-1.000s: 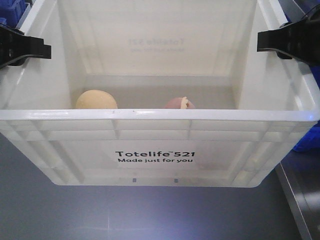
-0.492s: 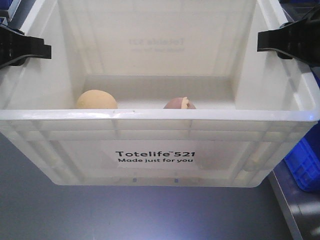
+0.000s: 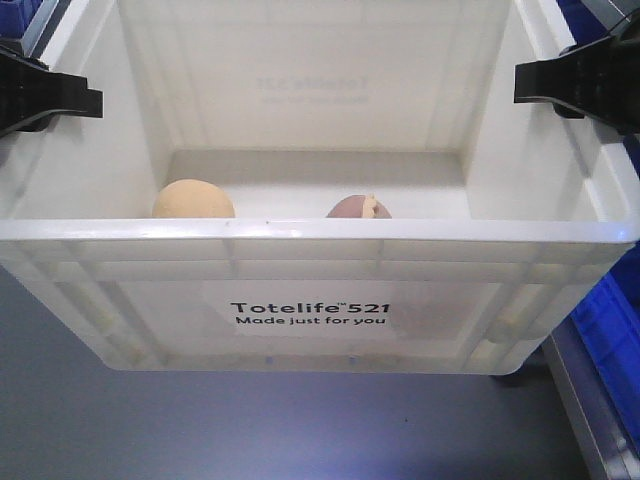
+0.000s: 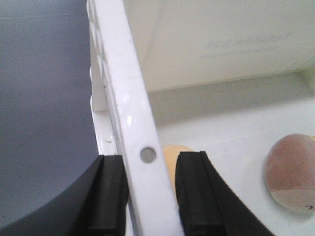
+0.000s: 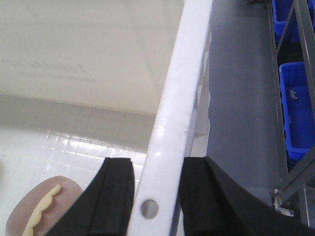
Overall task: Place moving items into box and shelve
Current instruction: 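Carry the crate alongside the blue-bin shelving with both grippers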
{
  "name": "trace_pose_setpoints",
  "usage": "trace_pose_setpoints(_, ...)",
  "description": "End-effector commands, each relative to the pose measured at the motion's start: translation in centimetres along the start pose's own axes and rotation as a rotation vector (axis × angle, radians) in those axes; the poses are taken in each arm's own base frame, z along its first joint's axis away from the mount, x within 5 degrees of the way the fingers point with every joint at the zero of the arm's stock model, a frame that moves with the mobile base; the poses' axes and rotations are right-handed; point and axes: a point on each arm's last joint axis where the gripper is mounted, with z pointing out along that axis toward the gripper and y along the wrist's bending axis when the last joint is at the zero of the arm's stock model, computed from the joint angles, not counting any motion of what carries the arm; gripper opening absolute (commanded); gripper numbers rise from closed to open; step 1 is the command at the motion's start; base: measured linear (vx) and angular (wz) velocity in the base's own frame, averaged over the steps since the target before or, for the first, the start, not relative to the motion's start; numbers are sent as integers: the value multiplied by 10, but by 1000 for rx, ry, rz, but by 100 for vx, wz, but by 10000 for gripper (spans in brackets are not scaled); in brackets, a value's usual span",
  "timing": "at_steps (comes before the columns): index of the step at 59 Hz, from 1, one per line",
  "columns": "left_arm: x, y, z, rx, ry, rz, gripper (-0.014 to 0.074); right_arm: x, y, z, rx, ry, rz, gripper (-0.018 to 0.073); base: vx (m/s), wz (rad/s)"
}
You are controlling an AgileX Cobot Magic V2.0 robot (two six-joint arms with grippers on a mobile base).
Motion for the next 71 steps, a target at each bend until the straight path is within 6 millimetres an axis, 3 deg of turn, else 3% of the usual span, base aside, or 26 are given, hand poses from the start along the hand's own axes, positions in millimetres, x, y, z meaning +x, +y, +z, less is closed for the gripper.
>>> trace_pose_setpoints(1,-25,-11,-26,51,-243,6,-6,-24,2,-20,-16,-204,12,-9,48,14)
trace_pose_setpoints(71,-25,-11,-26,51,-244,6,-6,-24,2,-20,-15,-203,11,-9,45,10)
